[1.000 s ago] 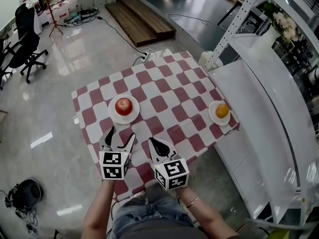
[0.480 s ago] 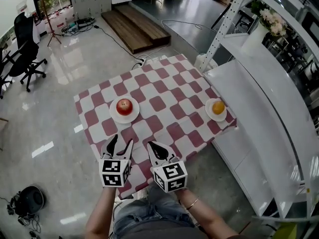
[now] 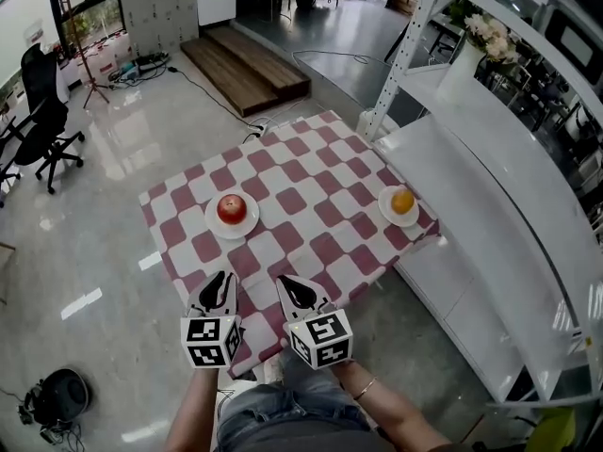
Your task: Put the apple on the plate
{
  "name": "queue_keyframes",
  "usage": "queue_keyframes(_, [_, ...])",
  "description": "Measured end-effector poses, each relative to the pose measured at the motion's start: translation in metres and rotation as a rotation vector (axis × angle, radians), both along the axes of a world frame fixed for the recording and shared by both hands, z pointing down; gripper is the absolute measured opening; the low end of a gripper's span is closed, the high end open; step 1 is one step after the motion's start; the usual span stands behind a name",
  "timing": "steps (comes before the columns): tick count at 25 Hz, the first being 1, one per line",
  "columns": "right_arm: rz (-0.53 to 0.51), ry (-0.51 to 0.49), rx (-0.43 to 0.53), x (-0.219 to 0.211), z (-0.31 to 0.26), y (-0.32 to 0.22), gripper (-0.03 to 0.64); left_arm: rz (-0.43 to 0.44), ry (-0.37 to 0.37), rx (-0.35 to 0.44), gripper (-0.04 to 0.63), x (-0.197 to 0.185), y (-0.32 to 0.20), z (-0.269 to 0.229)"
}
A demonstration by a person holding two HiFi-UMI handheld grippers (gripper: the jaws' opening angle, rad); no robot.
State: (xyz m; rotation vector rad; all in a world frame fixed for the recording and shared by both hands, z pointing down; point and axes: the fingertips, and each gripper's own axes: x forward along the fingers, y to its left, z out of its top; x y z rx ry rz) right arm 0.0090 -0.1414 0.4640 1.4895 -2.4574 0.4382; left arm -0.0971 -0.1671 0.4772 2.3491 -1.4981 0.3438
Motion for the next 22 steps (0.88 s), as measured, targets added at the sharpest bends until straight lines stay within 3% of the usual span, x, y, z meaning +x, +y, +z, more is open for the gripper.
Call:
queue_keyframes(7, [-0.002,0.001,0.013,-0.005,-0.003,0.012,0.009,-0.032,0.023,0.017,0.032,-0.013,0.016,-0.010])
queue_keyframes(22, [-0.007,0.020,0.045,-0.013,-0.013,0.022,0.009,-0.046,0.076,0.015,0.031,-0.030,0.037,-0.020])
